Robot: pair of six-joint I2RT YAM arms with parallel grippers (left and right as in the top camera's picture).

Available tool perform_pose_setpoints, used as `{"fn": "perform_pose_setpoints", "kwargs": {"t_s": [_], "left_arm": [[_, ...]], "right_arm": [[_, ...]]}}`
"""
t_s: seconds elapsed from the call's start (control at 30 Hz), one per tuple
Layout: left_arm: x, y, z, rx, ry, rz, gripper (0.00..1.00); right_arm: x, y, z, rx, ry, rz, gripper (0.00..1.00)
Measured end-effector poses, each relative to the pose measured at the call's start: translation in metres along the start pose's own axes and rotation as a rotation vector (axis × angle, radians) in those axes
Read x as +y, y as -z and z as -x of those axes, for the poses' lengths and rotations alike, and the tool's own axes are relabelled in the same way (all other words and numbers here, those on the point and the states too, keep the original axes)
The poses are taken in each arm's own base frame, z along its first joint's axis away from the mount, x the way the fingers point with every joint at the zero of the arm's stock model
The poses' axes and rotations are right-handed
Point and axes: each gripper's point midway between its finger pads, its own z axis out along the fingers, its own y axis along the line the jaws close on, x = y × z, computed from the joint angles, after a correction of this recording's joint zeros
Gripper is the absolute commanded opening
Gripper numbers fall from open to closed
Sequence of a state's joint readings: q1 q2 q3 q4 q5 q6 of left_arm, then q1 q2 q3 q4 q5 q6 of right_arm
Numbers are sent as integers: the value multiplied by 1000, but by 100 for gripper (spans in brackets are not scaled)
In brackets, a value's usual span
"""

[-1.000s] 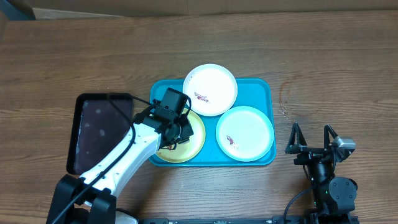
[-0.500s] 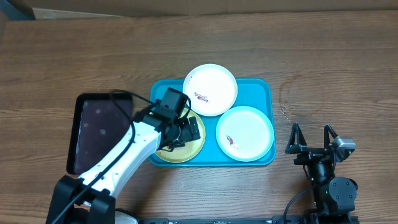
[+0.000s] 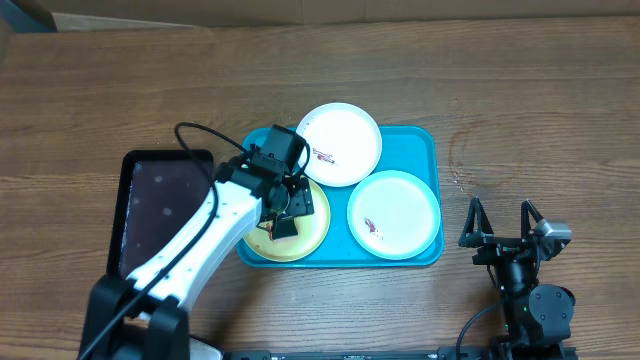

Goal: Clean dirty plates on tray and stack at the side
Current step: 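Lower the sponge onto the yellow plate and scrub with left gripper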

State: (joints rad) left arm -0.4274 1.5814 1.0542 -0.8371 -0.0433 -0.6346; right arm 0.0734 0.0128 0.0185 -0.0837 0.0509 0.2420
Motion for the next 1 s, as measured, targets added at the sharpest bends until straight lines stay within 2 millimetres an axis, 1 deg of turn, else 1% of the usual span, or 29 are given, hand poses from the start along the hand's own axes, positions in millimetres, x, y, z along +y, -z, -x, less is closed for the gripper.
{"fn": "perform_pose_setpoints", "kwargs": {"t_s": [0.07, 0.13, 0.2, 0.27, 0.3, 0.47, 0.53, 0.63, 0.77, 1.0], "left_arm": [[4, -17, -7, 45, 11, 29, 80], [8, -31, -12, 78, 17, 53, 76], [11, -41, -14, 100, 31, 71, 63], [13, -46, -13, 108, 42, 74, 48], [14, -48, -13, 111, 42, 75, 45], [15, -48, -13, 113, 37, 78, 44], [15, -45, -13, 120, 36, 83, 47], [11, -38, -7, 112, 30, 77, 53], [3, -31, 5, 84, 31, 56, 53], [4, -31, 4, 89, 30, 60, 58]], "right_arm": [[0, 0, 0, 0, 1, 0, 100], [0, 0, 0, 0, 0, 0, 100], [0, 0, 0, 0, 0, 0, 100], [0, 0, 0, 0, 0, 0, 100], [0, 0, 0, 0, 0, 0, 100], [0, 0, 0, 0, 0, 0, 100], [0, 0, 0, 0, 0, 0, 100], [0, 0, 0, 0, 0, 0, 100], [0, 0, 0, 0, 0, 0, 100], [0, 0, 0, 0, 0, 0, 100]]}}
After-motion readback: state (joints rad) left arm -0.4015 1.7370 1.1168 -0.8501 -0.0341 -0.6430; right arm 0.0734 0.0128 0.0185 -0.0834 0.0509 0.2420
